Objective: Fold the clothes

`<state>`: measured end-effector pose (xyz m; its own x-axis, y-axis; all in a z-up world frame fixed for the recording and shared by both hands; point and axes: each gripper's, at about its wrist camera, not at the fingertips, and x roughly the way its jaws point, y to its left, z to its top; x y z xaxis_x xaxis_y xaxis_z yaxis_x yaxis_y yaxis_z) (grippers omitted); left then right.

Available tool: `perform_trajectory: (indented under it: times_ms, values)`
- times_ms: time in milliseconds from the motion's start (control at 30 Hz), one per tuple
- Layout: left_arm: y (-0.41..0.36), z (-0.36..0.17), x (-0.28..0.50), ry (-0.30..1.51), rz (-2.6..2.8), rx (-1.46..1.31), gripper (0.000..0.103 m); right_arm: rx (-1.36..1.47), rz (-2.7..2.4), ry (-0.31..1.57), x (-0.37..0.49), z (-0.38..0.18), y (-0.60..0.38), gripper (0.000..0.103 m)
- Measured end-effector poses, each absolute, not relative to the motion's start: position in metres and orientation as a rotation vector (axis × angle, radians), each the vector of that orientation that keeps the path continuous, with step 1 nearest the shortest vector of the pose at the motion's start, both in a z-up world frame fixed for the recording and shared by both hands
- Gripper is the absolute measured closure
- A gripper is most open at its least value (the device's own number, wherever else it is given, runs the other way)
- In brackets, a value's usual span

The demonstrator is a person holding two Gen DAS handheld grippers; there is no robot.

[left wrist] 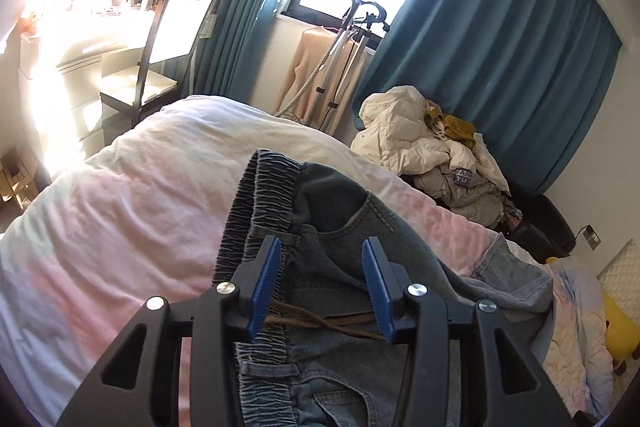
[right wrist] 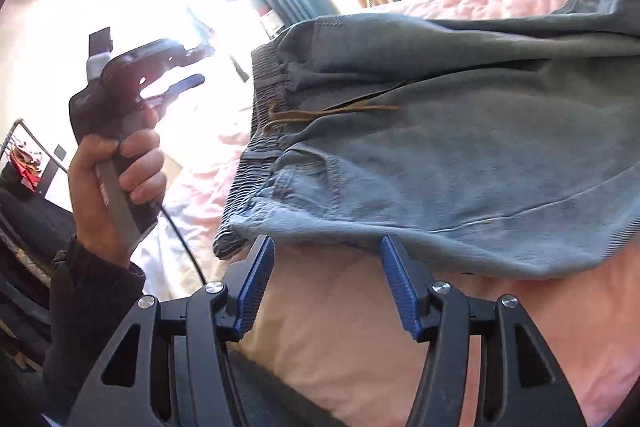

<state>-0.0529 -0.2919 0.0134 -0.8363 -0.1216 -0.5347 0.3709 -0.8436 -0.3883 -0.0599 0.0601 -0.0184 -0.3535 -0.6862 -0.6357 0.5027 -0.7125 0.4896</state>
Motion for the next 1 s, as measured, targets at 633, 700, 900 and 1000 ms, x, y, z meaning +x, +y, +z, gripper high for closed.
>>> perform_trajectory:
  times_ms: [633,700,900,1000]
  values:
    - [-0.083,-0.054,-0.115,0.470,-2.971,1.131,0.059,1.092,-2.754,-0.503,-0.301,0.007,0.296,0.047]
    - [-0.079,-0.064,-0.124,0.481,-2.977,1.161,0.059,1.174,-2.745,-0.510,-0.344,0.001,0.314,0.048]
    - [-0.073,-0.096,-0.154,0.537,-2.971,1.287,0.059,1.470,-2.644,-0.412,-0.454,-0.055,0.312,0.052]
    - [-0.071,-0.110,-0.166,0.564,-2.951,1.350,0.059,1.566,-2.673,-0.288,-0.487,-0.081,0.308,0.062]
